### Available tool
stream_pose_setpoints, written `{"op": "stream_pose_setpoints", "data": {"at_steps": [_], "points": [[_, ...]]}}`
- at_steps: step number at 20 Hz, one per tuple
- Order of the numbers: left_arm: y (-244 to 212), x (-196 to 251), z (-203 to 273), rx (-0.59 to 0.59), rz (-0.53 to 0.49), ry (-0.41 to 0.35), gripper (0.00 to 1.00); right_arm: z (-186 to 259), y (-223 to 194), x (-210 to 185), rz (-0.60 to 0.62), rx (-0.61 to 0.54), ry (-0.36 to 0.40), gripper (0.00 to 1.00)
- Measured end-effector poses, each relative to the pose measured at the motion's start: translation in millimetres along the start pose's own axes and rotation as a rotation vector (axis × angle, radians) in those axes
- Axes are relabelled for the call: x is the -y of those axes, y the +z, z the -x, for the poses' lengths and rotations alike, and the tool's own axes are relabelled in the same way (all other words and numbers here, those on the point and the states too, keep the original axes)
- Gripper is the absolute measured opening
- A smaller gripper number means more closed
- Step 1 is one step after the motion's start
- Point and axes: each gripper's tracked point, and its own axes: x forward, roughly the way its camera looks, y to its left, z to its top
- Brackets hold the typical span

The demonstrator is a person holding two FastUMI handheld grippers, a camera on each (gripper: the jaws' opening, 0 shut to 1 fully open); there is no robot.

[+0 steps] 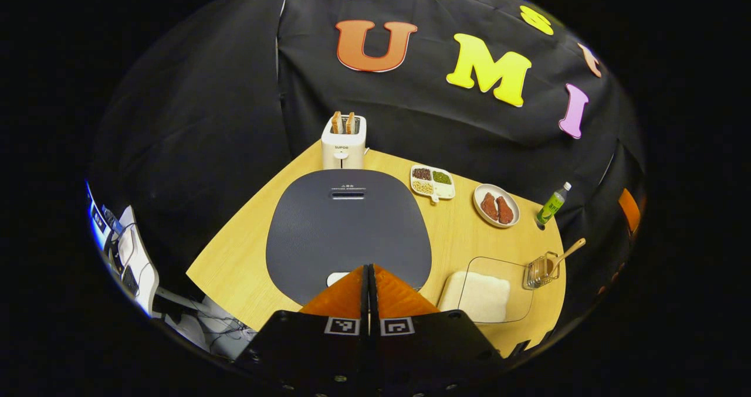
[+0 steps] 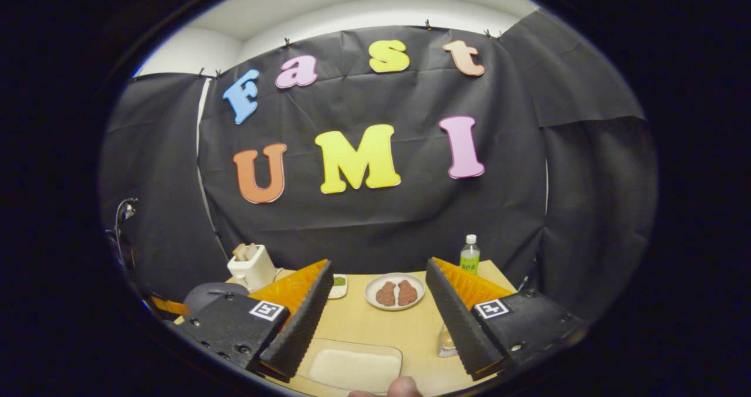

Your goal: Close the left gripper, press the button to open the rice cooker; take a wooden spoon from the chopstick holder with the right hand, scoop a spoonful of rice and pour it into the rice cooker, then put the wooden spoon back into the chopstick holder.

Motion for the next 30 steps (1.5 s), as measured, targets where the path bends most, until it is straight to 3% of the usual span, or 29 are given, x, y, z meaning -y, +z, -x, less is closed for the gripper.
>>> {"op": "stream_pose_setpoints", "data": {"at_steps": [10, 16, 19, 23, 30], "points": [[-27.8, -16.8, -33.6, -0.151, 0.121, -0.004, 0.0, -4.6, -16.5, 22.1, 0.005, -0.017, -0.069, 1.0], [-35.0, -17.4, -39.0, -0.168, 0.114, -0.033, 0.0, -1.4, -19.8, 26.4, 0.005, -0.022, -0.081, 0.99], [-32.8, -18.5, -37.5, -0.147, 0.115, -0.011, 0.0, 7.8, -10.9, 26.8, 0.023, -0.002, -0.081, 0.99], [-8.4, -16.3, -20.2, -0.03, 0.041, -0.002, 0.0, 20.3, 5.5, 41.9, 0.046, 0.032, -0.096, 1.0], [99.0, -4.8, 30.7, 0.284, 0.031, -0.011, 0.01, 42.0, 13.9, 73.2, 0.033, 0.06, -0.147, 1.0]]}}
